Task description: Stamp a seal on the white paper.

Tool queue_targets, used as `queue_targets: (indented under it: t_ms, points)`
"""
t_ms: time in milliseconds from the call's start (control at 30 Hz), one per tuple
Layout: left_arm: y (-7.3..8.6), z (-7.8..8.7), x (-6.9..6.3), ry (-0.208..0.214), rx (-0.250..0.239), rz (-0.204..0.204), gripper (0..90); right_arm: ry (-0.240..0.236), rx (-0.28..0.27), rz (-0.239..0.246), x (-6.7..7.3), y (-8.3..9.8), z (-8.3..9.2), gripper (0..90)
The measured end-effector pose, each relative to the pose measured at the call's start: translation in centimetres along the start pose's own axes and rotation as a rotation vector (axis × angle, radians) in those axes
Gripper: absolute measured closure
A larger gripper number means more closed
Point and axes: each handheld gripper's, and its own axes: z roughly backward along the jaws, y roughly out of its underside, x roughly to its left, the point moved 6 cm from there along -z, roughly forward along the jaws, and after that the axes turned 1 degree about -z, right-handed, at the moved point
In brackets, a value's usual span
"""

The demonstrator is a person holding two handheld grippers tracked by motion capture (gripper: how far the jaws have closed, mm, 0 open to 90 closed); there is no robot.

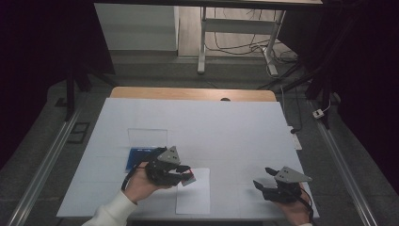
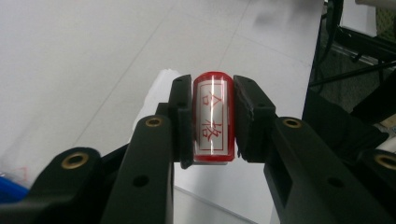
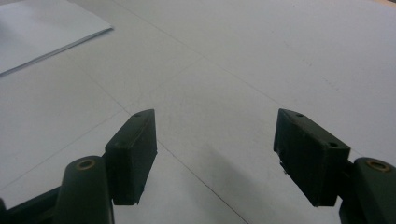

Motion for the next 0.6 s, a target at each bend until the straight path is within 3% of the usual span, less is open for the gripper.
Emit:
queue_targets:
  t_ms: [600]
  points:
    - [0.4, -2.7, -0.2, -0.01, 0.074, -0.023, 70.5, 0.0, 0.009, -0.003, 0.0, 0.1, -0.1, 29.9]
